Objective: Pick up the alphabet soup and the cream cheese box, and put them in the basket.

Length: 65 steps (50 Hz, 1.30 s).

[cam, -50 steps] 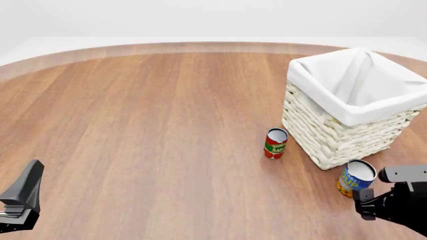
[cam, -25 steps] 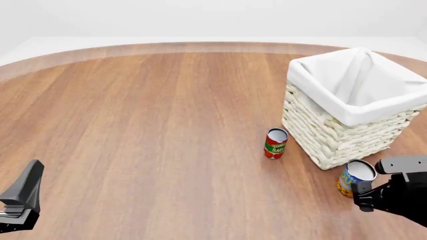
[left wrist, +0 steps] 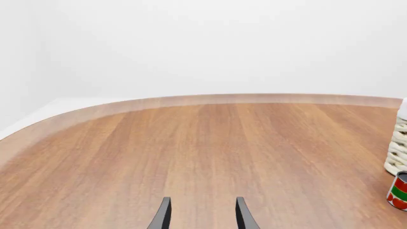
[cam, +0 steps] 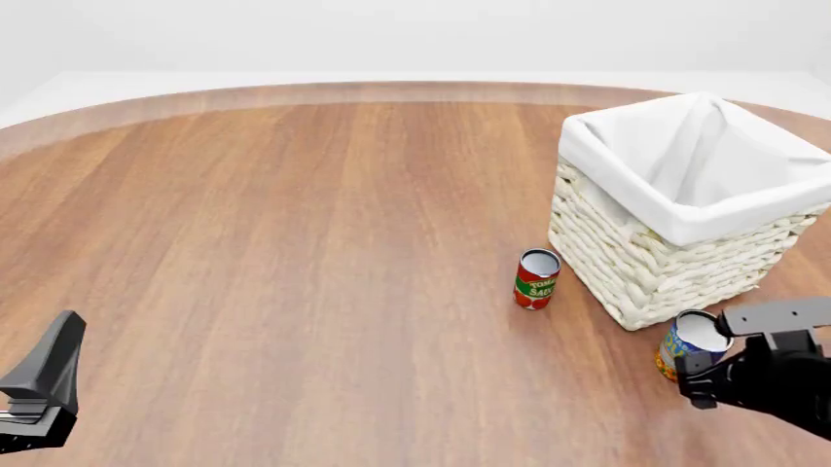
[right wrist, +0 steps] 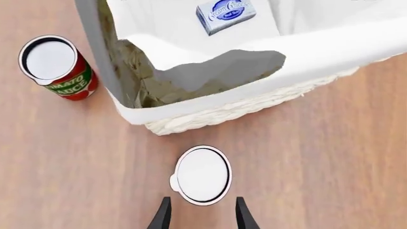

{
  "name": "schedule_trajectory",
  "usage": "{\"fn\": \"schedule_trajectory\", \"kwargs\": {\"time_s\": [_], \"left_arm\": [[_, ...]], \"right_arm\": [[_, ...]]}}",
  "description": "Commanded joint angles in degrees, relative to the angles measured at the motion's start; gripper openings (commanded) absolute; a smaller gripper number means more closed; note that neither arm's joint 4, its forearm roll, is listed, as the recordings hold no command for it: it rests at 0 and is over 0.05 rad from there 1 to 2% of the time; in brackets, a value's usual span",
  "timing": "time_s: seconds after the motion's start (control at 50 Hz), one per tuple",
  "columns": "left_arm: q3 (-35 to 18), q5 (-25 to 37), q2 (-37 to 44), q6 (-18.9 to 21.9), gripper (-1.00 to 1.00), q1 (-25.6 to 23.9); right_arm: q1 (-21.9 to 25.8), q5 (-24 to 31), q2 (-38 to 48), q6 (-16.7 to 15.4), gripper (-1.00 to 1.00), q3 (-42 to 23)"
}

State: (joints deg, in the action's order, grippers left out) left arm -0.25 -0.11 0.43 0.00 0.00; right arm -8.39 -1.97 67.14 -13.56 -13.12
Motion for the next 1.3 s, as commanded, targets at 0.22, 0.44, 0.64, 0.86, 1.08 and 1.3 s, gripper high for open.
{"fn": "schedule_trajectory", "kwargs": {"time_s": [0.22, 0.44, 0.64, 0.86, 1.08, 1.3], "left_arm": [[0.0, 0.0, 0.0, 0.0, 1.00, 0.0], [0.0, 0.0, 0.0, 0.0, 1.00, 0.0], [0.0, 0.0, 0.0, 0.0, 1.00, 0.0], [0.0, 0.0, 0.0, 0.0, 1.00, 0.0], [0.0, 0.0, 0.0, 0.0, 1.00, 0.0], [0.0, 0.0, 0.0, 0.0, 1.00, 0.0]], "right_arm": [[-0.2, -2.1, 4.4, -1.3, 1.00, -1.9], [0.4, -2.9, 5.5, -1.0, 1.00, -2.1], [1.0, -3.7, 6.5, -0.7, 1.00, -2.0], [2.1, -4.0, 5.5, 0.3, -1.00, -0.9], [2.3, -4.1, 5.0, 0.6, -1.00, -0.1], [2.5, 0.7, -0.9, 0.7, -1.00, 0.0]]}}
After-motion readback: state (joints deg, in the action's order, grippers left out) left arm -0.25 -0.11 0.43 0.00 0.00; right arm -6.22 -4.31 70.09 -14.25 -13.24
